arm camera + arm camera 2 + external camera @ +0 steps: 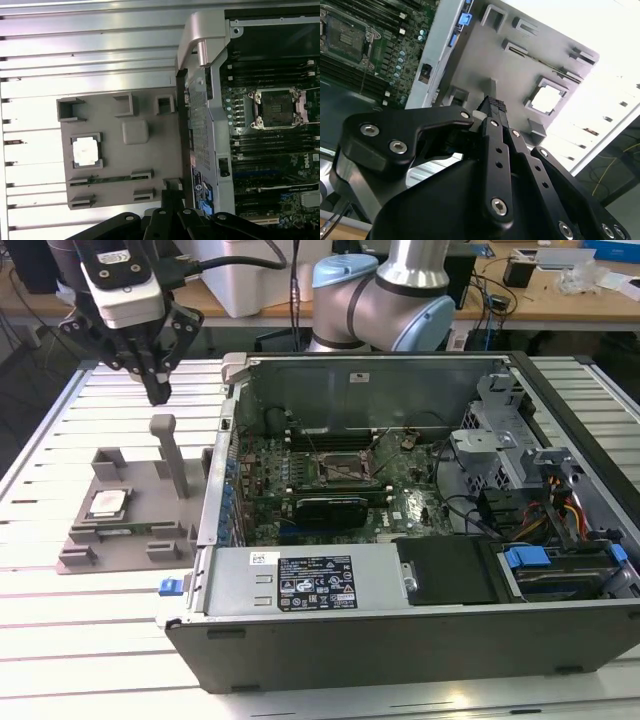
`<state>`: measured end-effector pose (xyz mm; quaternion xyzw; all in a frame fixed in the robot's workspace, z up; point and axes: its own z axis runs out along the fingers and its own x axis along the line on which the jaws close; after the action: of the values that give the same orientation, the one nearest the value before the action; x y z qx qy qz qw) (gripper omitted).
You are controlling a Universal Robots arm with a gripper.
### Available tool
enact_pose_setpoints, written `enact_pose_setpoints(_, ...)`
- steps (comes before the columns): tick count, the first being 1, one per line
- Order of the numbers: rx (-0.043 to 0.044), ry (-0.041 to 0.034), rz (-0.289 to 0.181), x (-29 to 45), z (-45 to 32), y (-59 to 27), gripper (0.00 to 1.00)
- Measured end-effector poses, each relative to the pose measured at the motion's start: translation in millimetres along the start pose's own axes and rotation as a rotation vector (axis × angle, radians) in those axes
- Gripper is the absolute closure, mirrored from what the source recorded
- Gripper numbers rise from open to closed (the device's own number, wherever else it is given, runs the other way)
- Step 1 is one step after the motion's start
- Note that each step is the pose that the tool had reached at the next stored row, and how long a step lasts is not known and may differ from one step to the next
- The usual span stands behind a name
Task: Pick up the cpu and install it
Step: 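Reach for the cpu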
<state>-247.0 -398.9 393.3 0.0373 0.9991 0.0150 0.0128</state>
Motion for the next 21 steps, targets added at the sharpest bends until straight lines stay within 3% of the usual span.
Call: enact_pose_setpoints(21, 0.0000, 0.0000, 0.000, 38.7, -0.9, -2.9, 0.89)
